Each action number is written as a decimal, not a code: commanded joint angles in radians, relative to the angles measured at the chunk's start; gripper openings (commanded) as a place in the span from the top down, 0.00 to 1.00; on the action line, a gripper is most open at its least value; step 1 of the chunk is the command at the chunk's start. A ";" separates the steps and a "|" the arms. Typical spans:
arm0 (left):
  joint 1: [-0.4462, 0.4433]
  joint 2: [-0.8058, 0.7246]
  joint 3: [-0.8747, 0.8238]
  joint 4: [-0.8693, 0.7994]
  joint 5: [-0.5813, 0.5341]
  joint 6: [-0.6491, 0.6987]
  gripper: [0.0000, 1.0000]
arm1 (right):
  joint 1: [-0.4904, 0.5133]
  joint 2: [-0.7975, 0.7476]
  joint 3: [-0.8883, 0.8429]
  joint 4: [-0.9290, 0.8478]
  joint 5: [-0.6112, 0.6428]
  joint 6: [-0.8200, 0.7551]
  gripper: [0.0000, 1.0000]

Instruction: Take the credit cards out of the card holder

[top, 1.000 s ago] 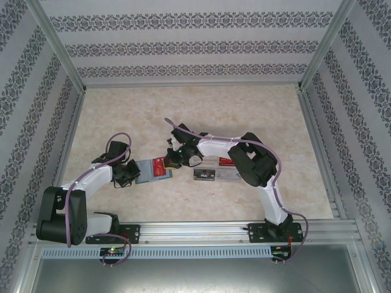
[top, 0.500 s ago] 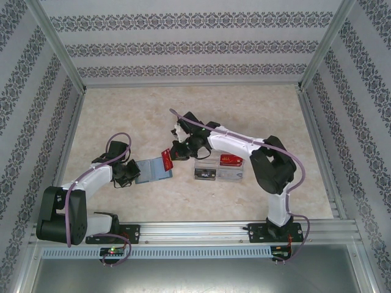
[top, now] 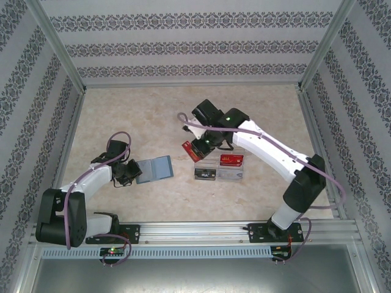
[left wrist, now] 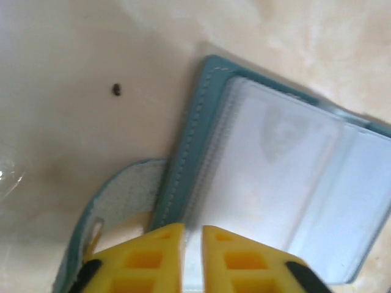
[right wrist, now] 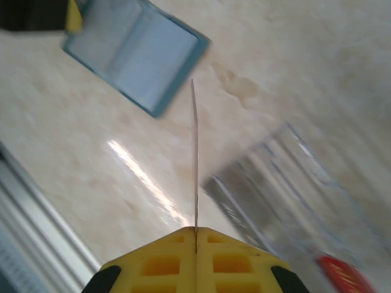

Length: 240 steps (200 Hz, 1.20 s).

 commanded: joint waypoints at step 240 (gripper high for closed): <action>0.006 -0.142 0.033 -0.015 0.034 0.022 0.09 | 0.009 -0.144 -0.437 0.081 0.621 -0.618 1.00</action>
